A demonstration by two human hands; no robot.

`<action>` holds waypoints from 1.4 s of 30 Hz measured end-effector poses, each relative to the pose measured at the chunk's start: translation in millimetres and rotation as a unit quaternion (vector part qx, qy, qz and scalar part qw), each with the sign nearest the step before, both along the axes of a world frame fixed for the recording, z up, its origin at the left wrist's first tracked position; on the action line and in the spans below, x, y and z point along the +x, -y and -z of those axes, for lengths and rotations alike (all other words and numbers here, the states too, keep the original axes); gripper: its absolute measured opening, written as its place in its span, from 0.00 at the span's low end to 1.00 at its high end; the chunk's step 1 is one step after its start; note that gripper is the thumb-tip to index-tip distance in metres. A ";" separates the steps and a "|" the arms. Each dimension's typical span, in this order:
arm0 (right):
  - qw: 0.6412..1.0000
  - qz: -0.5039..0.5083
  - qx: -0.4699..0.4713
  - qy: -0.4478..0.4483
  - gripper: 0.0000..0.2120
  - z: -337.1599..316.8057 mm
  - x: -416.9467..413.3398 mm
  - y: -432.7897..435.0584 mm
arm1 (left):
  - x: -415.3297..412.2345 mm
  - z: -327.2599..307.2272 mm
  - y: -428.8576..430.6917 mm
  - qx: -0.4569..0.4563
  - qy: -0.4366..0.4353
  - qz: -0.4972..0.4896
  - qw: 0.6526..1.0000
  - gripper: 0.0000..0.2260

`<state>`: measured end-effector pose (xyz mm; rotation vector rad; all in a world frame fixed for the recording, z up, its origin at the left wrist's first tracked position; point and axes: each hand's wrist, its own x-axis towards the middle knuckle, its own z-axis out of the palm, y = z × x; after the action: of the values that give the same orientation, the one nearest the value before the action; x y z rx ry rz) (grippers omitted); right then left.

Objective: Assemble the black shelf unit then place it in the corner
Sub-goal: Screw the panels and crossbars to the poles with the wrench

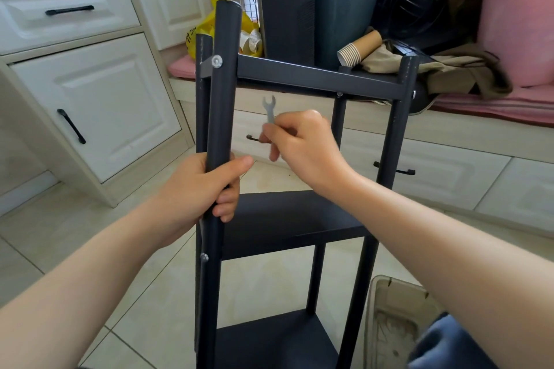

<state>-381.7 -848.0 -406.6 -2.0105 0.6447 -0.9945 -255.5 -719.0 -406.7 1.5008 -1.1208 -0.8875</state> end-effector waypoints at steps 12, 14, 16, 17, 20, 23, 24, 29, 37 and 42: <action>0.968 0.117 0.024 -0.220 0.12 22.3 -81.5 40.6 | 8.5 2.1 1.7 0.007 -0.002 -0.029 1.000 0.21; 0.965 0.159 0.007 -0.211 0.11 23.0 -88.6 45.1 | 10.8 3.3 2.2 0.008 -0.003 -0.064 0.998 0.22; 0.960 0.191 -0.018 -0.206 0.11 23.0 -93.3 47.4 | 14.3 6.7 3.9 0.005 -0.003 -0.106 0.994 0.22; 0.956 0.208 -0.033 -0.204 0.11 22.6 -95.6 47.7 | 16.3 8.6 5.2 0.002 -0.003 -0.123 0.992 0.21; 0.950 0.236 -0.062 -0.193 0.11 19.5 -100.5 48.0 | 24.5 12.8 5.9 -0.003 -0.004 -0.162 0.987 0.20; 0.948 0.244 -0.044 -0.198 0.11 16.5 -105.9 51.0 | 33.2 14.7 6.3 -0.001 -0.008 -0.173 0.985 0.19; 0.950 0.238 -0.030 -0.198 0.11 15.7 -107.7 52.4 | 35.4 14.8 6.5 0.000 -0.009 -0.173 0.985 0.18; 0.968 0.165 0.131 -0.136 0.09 14.2 -107.7 57.6 | 41.1 14.3 6.1 0.001 -0.009 -0.173 0.985 0.18; 0.966 0.049 0.253 -0.004 0.11 8.3 -94.9 63.4 | 46.4 17.1 4.6 -0.009 0.001 -0.139 0.990 0.20; 0.964 0.048 0.255 0.058 0.14 7.2 -83.3 64.4 | 57.1 21.8 3.7 -0.032 0.023 -0.165 0.985 0.19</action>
<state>-465.0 -912.4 -413.8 -1.4705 0.8439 -0.8840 -198.4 -722.7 -428.5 1.6015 -0.8898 -0.5853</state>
